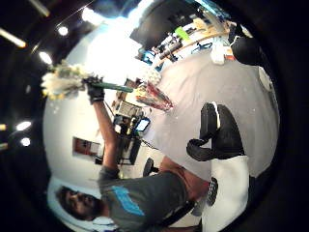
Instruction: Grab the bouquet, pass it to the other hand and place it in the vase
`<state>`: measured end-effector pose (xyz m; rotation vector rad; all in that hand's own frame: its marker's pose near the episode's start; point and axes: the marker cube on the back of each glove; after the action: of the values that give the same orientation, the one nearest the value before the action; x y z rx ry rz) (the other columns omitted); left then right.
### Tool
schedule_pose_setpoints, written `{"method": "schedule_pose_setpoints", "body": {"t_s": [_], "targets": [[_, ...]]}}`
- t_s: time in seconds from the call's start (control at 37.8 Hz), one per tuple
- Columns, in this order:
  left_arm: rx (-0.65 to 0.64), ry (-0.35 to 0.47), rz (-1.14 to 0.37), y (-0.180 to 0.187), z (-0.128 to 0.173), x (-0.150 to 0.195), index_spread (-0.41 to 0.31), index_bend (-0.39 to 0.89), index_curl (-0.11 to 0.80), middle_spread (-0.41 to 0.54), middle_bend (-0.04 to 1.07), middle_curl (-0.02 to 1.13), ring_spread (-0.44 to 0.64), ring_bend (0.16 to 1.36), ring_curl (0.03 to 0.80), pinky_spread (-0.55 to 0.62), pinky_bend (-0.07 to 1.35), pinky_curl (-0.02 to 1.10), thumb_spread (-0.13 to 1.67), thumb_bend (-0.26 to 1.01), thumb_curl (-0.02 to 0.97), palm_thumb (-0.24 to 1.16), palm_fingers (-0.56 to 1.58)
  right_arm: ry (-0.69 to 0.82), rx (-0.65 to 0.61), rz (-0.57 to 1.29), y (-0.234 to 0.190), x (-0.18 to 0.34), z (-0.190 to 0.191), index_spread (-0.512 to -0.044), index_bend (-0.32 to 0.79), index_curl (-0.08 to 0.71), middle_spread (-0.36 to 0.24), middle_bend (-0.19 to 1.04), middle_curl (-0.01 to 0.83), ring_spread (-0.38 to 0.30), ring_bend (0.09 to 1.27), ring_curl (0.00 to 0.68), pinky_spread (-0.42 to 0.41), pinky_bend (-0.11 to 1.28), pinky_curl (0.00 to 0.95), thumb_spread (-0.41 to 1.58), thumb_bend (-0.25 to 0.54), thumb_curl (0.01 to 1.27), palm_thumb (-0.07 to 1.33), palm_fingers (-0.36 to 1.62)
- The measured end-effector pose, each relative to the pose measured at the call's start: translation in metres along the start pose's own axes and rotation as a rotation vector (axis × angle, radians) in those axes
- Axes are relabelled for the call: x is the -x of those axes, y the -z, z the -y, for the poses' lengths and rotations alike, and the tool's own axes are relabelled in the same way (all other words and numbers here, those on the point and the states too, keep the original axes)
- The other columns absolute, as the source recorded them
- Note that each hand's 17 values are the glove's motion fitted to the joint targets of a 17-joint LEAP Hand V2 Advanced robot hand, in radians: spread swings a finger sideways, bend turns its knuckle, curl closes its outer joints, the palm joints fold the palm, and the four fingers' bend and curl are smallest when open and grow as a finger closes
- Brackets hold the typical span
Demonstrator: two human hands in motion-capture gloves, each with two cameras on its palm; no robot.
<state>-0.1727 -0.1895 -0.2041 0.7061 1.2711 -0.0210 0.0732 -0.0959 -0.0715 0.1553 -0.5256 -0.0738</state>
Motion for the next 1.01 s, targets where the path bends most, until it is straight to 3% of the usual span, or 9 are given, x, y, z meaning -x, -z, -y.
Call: {"method": "schedule_pose_setpoints", "body": {"t_s": [0.24, 0.32, 0.4, 0.56, 0.69, 0.71, 0.74, 0.77, 1.01], "targets": [[0.119, 0.234, -0.108, -0.01, -0.012, 0.064, -0.363, 0.32, 0.555, -0.379, 0.77, 0.61, -0.37, 0.91, 0.49, -0.42, 0.63, 0.46, 1.0, -0.02, 0.286, 0.36, 1.28, 0.007, -0.034, -0.001, 0.007, 0.006, 0.001, -0.255, 0.16, 0.401, -0.004, 0.23, 0.418, 0.065, 0.32, 0.352, 0.279, 0.41, 0.371, 1.13, -0.015, 0.53, 0.92, 0.72], [0.234, 0.246, -0.12, -0.015, -0.023, 0.075, -0.224, -0.05, 0.449, -0.336, 0.71, 0.59, -0.33, 0.9, 0.485, -0.3, 0.58, 0.45, 0.98, -0.05, 0.281, 0.33, 0.76, 0.013, -0.032, 0.004, 0.008, 0.012, -0.001, -0.255, 0.16, 0.4, -0.003, 0.21, 0.417, 0.07, 0.31, 0.354, 0.286, 0.4, 0.369, 1.13, -0.015, 0.53, 0.92, 0.72], [0.306, 0.26, -0.039, -0.015, -0.037, 0.082, -0.039, -0.03, 0.414, -0.194, 0.55, 0.61, -0.21, 0.88, 0.534, -0.08, 0.64, 0.52, 0.94, -0.06, 0.278, 0.28, 0.23, 0.012, -0.032, 0.008, 0.007, 0.014, -0.002, -0.255, 0.16, 0.398, -0.002, 0.2, 0.416, 0.073, 0.3, 0.353, 0.294, 0.38, 0.366, 1.13, -0.015, 0.52, 0.92, 0.72], [0.409, 0.316, 0.156, -0.002, -0.064, 0.081, 0.141, 0.02, 0.315, -0.01, 0.38, 0.48, -0.02, 0.84, 0.432, 0.18, 0.64, 0.44, 0.87, -0.06, 0.275, 0.2, 0.15, 0.028, -0.046, 0.008, 0.006, 0.014, -0.002, -0.254, 0.16, 0.395, -0.001, 0.19, 0.418, 0.084, 0.27, 0.353, 0.303, 0.36, 0.363, 1.14, -0.015, 0.52, 0.93, 0.72], [0.352, 0.351, 0.214, 0.027, -0.064, 0.085, 0.096, 0.24, 0.35, 0.051, 0.32, 0.4, 0.05, 0.76, 0.359, 0.29, 0.52, 0.37, 0.83, -0.07, 0.271, 0.1, 0.33, 0.036, -0.058, 0.024, 0.009, 0.016, -0.004, -0.255, 0.16, 0.396, 0.003, 0.18, 0.415, 0.089, 0.26, 0.354, 0.313, 0.34, 0.361, 1.14, -0.015, 0.51, 0.93, 0.72], [0.327, 0.352, 0.219, 0.035, -0.064, 0.082, 0.126, 0.1, 0.308, 0.073, 0.31, 0.39, 0.06, 0.78, 0.362, 0.31, 0.56, 0.38, 0.82, -0.05, 0.276, 0.11, 0.26, 0.038, -0.061, 0.026, 0.009, 0.017, -0.004, -0.255, 0.16, 0.395, 0.0, 0.18, 0.413, 0.09, 0.26, 0.355, 0.31, 0.34, 0.362, 1.14, -0.015, 0.51, 0.93, 0.72], [0.296, 0.353, 0.219, 0.042, -0.065, 0.077, 0.068, 0.37, 0.393, 0.031, 0.34, 0.41, 0.03, 0.73, 0.353, 0.3, 0.46, 0.35, 0.82, -0.06, 0.273, 0.08, 0.48, 0.039, -0.065, 0.027, 0.009, 0.017, -0.004, -0.254, 0.16, 0.394, 0.004, 0.18, 0.414, 0.091, 0.26, 0.353, 0.314, 0.33, 0.359, 1.14, -0.015, 0.51, 0.93, 0.71], [0.262, 0.352, 0.217, 0.05, -0.066, 0.07, 0.051, 0.4, 0.394, 0.025, 0.33, 0.39, 0.03, 0.69, 0.328, 0.31, 0.42, 0.33, 0.81, -0.06, 0.275, 0.08, 0.54, 0.041, -0.069, 0.028, 0.01, 0.018, -0.004, -0.254, 0.16, 0.394, 0.004, 0.18, 0.414, 0.092, 0.25, 0.354, 0.315, 0.33, 0.359, 1.14, -0.015, 0.51, 0.93, 0.71], [0.08, 0.238, 0.206, 0.1, -0.075, 0.037, -0.059, 0.38, 0.428, -0.035, 0.35, 0.42, -0.01, 0.61, 0.327, 0.29, 0.27, 0.3, 0.8, -0.04, 0.286, 0.05, 0.7, 0.056, -0.08, 0.041, 0.009, 0.03, -0.004, -0.256, 0.16, 0.391, 0.007, 0.18, 0.406, 0.101, 0.24, 0.357, 0.32, 0.31, 0.36, 1.14, -0.015, 0.51, 0.93, 0.72]]}}
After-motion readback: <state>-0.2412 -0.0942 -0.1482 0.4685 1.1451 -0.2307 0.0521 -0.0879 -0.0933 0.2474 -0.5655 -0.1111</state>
